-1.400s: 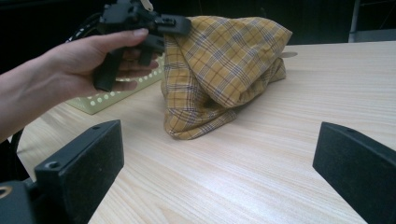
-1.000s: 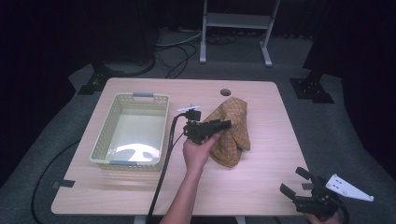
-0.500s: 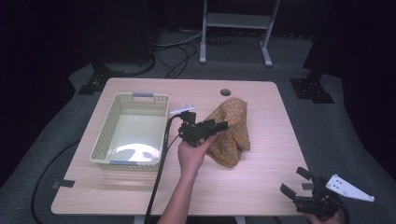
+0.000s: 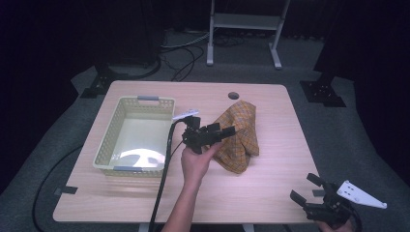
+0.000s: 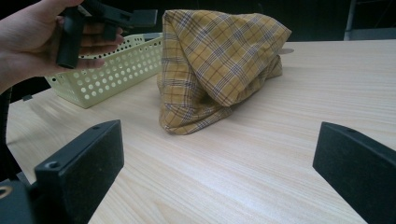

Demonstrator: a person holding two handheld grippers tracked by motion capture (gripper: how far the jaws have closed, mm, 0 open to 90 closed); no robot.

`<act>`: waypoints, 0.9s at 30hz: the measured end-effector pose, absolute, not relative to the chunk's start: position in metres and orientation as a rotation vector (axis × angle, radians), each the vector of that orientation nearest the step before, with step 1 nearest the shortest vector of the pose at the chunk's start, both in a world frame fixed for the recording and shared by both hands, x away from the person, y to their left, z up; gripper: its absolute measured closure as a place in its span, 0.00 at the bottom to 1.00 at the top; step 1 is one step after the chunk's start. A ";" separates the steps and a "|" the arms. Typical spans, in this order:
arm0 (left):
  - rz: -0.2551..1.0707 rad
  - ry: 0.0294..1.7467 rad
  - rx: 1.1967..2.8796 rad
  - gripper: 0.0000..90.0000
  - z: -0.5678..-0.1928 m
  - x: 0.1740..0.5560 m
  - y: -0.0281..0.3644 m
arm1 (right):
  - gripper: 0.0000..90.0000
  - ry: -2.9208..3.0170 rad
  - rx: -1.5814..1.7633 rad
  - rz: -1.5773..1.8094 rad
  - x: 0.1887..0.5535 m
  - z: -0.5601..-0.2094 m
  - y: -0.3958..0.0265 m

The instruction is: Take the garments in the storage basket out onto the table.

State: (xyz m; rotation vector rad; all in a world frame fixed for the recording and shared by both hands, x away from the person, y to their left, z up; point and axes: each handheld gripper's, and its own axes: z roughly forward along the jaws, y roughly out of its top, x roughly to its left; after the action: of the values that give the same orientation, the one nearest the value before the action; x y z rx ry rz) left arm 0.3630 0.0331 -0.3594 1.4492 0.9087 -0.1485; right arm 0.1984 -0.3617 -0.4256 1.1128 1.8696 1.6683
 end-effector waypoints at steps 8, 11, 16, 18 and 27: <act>-0.133 0.900 1.439 0.13 -0.358 0.355 0.046 | 0.02 1.884 1.106 1.661 0.199 -0.426 -0.357; -0.114 0.891 1.448 0.13 -0.356 0.351 0.051 | 0.02 1.888 1.106 1.654 0.200 -0.426 -0.357; -0.095 0.883 1.444 0.13 -0.352 0.343 0.058 | 0.02 1.887 1.107 1.645 0.200 -0.425 -0.357; -0.083 0.879 1.459 0.13 -0.351 0.340 0.060 | 0.02 1.888 1.107 1.641 0.200 -0.425 -0.357; -0.055 0.862 1.465 0.13 -0.348 0.329 0.067 | 0.02 1.888 1.105 1.628 0.198 -0.424 -0.356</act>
State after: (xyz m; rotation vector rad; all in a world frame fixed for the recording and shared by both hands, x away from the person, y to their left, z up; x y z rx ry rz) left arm 0.3295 0.0672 -0.3478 1.4646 0.8619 -0.0549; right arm 0.1978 -0.3564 -0.4241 1.1049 1.8882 1.6283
